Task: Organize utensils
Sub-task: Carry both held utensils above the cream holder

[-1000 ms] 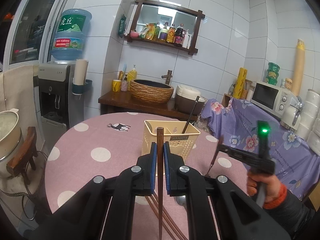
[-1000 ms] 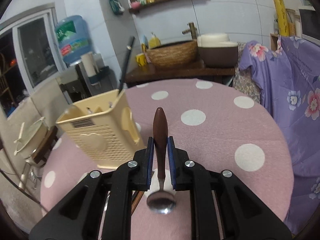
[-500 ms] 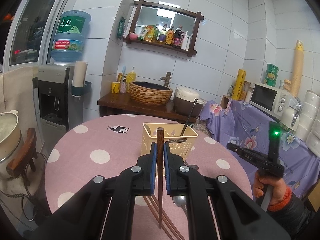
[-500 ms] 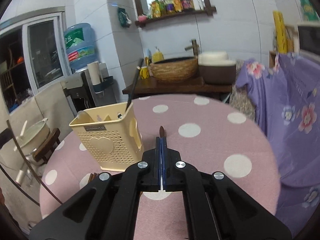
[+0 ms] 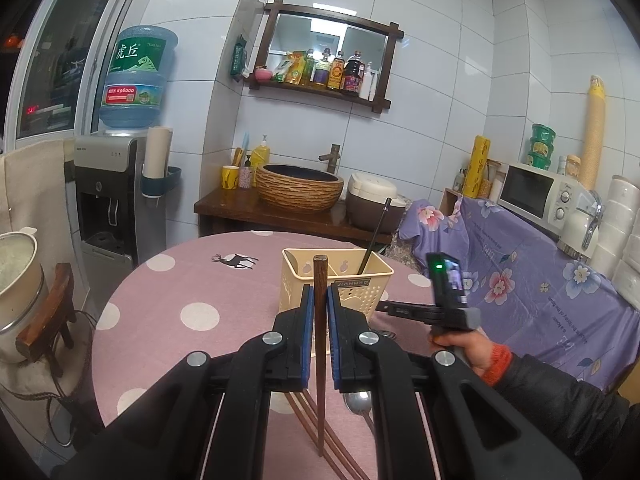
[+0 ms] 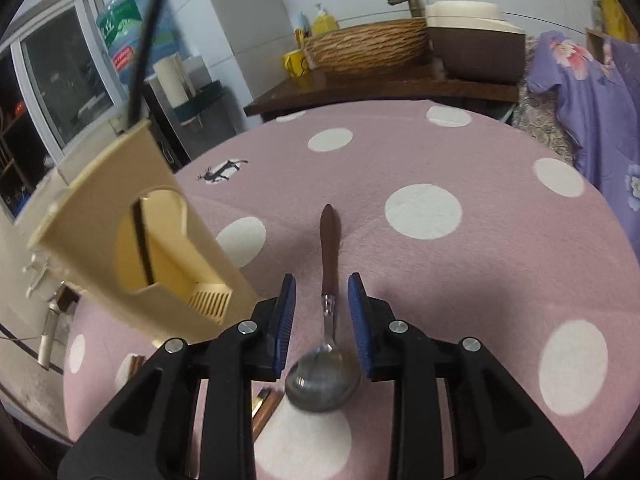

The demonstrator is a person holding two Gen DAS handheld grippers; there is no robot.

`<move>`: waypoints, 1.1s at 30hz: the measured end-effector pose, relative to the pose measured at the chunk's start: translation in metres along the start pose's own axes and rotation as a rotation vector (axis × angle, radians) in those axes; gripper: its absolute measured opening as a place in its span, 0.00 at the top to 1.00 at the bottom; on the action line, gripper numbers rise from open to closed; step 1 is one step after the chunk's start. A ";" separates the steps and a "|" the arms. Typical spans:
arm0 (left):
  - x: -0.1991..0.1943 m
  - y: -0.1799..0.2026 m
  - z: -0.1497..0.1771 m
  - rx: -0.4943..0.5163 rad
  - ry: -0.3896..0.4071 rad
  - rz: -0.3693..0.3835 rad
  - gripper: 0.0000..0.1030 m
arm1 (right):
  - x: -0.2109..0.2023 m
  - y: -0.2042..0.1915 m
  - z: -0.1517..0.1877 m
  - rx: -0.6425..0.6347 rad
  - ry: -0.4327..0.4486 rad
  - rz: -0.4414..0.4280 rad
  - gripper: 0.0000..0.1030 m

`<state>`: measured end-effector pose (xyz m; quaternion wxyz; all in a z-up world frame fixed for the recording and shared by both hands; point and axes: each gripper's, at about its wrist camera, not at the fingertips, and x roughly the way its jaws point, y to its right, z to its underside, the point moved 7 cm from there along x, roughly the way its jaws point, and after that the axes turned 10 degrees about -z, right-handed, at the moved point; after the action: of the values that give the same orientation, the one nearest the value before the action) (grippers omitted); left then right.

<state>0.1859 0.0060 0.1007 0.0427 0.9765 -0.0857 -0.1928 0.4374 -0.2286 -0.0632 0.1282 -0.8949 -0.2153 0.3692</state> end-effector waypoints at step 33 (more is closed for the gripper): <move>-0.003 0.004 0.004 -0.004 -0.001 0.003 0.92 | -0.002 -0.003 -0.008 -0.083 0.052 0.073 0.87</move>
<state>0.1807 0.0025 0.0986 0.0449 0.9763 -0.0870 -0.1932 0.4407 -0.2279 -0.0552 0.0829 -0.9160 -0.1941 0.3411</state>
